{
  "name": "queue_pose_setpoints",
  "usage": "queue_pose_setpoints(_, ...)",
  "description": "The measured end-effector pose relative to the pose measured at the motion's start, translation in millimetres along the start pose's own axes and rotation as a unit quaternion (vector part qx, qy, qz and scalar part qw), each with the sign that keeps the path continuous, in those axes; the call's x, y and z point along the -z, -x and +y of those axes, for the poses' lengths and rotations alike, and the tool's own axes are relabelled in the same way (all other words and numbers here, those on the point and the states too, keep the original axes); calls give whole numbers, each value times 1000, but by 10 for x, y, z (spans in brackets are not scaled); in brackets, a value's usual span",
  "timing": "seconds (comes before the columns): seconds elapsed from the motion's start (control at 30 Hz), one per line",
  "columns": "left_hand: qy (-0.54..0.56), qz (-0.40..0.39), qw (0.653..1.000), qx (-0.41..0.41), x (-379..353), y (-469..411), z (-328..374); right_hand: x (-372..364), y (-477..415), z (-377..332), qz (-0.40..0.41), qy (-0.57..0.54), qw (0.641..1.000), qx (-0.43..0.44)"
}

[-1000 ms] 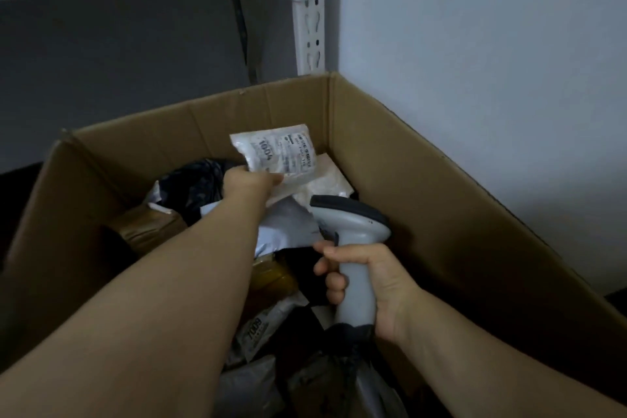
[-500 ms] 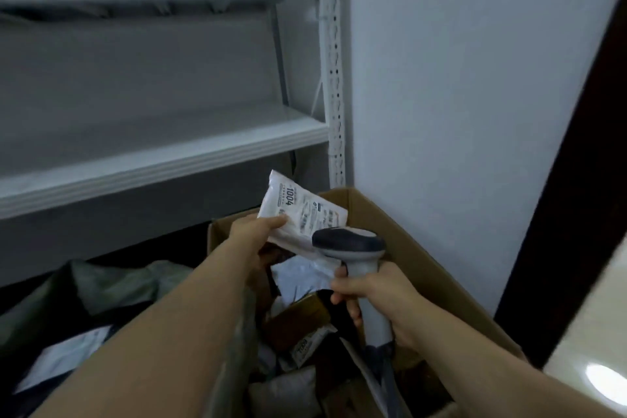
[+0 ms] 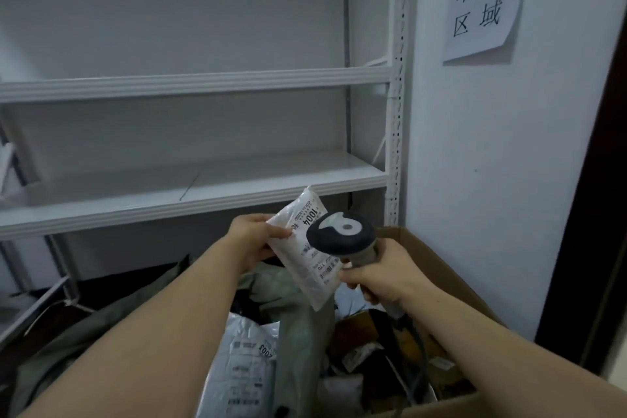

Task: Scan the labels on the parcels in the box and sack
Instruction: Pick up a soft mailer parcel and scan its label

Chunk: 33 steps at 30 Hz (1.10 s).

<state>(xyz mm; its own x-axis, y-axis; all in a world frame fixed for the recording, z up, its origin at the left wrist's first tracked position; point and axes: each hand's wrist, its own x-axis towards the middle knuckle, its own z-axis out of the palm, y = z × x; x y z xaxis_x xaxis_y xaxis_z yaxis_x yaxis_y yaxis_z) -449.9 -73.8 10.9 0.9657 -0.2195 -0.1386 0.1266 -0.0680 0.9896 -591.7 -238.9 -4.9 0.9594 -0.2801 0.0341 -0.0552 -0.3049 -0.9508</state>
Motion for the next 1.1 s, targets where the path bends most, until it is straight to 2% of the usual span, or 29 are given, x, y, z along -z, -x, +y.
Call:
queue_pose_setpoints(0.33, 27, 38, 999, 3, 322, 122, 56, -133, 121, -66, -2, 39, 999, 12)
queue_pose_setpoints(0.87, 57, 88, 995, 4, 570, 64, 32, -161, 150, -23, -69, 129, 989, 8)
queue_pose_setpoints(1.1, 59, 103, 993, 8, 666, 58, 39, -137, 146, 31, -55, 174, 983, 13)
